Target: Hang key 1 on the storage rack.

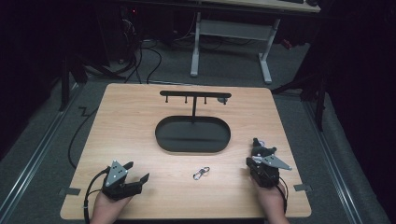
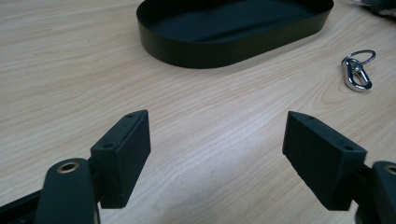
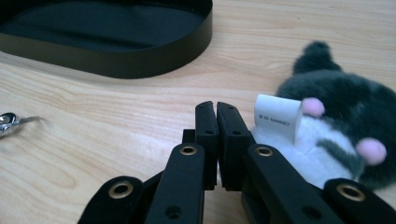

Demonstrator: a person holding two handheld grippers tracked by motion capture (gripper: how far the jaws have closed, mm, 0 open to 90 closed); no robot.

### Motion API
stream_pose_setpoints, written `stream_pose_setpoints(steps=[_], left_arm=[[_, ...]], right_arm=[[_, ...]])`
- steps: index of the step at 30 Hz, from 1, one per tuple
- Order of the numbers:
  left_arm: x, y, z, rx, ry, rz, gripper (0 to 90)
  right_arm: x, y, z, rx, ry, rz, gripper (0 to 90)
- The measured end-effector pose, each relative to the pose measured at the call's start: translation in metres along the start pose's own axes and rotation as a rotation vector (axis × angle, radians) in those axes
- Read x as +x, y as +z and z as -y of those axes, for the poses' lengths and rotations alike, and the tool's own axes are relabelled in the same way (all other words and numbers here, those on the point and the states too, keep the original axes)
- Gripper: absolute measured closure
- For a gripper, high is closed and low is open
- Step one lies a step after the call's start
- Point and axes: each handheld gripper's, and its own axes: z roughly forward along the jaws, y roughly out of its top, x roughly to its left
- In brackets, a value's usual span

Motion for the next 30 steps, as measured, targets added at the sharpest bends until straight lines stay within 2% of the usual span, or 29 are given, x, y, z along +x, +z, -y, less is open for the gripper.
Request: stream_pose_setpoints(steps=[7, 14, 19, 23, 26, 30], left_arm=[[-0.004, 0.012, -0.009, -0.009, 0.008, 0.005, 24.0], [-0.007, 0.023, -0.017, -0.017, -0.01, 0.003, 24.0], [-0.007, 0.026, -0.018, -0.014, -0.024, 0.007, 24.1], [-0.006, 0.026, -0.018, -0.009, -0.03, 0.012, 24.7], [-0.006, 0.026, -0.018, -0.008, -0.032, 0.012, 25.6], [-0.007, 0.025, -0.016, 0.004, -0.009, 0.034, 25.7]], right_arm=[[-0.009, -0.016, 0.01, -0.005, 0.019, 0.02, 85.6], [-0.023, -0.032, 0.021, -0.009, 0.061, 0.065, 83.8], [-0.029, -0.039, 0.024, -0.013, 0.078, 0.075, 80.6], [-0.025, -0.039, 0.023, -0.02, 0.063, 0.046, 77.4], [-0.019, -0.033, 0.021, -0.024, 0.036, -0.006, 71.4], [-0.014, -0.031, 0.017, -0.022, 0.019, -0.031, 68.6]])
